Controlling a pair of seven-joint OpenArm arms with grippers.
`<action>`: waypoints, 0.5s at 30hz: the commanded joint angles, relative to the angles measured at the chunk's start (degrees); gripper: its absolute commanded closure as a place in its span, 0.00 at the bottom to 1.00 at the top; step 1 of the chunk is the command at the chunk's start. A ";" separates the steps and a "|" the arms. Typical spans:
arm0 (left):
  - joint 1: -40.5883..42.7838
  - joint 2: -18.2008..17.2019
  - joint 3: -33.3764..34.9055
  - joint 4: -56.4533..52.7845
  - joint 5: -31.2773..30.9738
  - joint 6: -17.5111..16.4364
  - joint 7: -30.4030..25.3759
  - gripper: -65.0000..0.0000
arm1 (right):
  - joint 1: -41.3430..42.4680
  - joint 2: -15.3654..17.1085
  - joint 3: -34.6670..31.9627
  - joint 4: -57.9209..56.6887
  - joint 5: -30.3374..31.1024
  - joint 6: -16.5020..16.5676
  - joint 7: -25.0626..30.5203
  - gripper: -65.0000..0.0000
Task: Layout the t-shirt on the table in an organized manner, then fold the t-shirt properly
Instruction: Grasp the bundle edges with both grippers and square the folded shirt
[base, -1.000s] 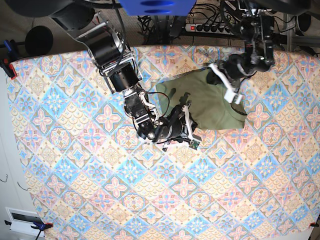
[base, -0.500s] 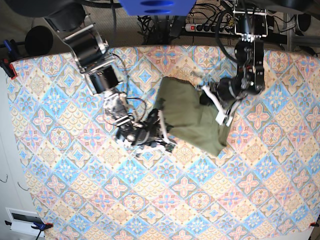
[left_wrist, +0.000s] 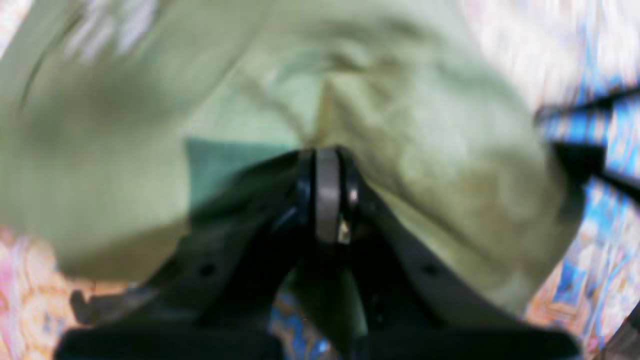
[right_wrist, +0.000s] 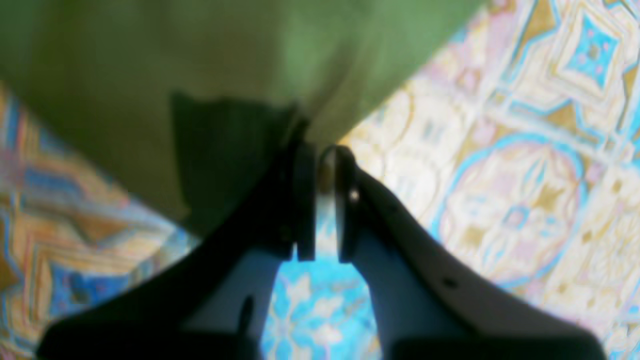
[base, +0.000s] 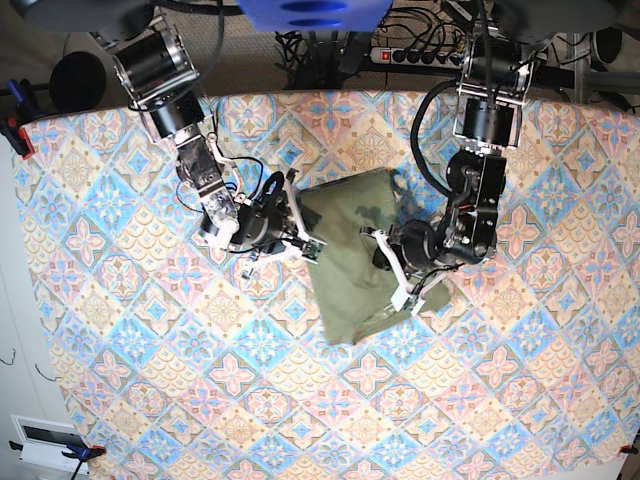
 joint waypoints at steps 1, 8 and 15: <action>-1.70 -0.21 -0.22 0.85 -0.55 -0.10 -0.68 1.00 | 0.92 0.50 1.27 1.56 0.03 -0.07 0.14 0.90; -0.29 -1.79 -0.40 2.17 -1.25 -0.10 -0.41 1.00 | -1.63 0.50 9.97 7.45 0.03 -0.07 -0.21 0.90; 8.06 -2.58 -11.65 18.61 -1.25 -0.10 2.84 1.00 | -1.90 0.41 13.40 12.55 0.30 -0.07 -0.21 0.90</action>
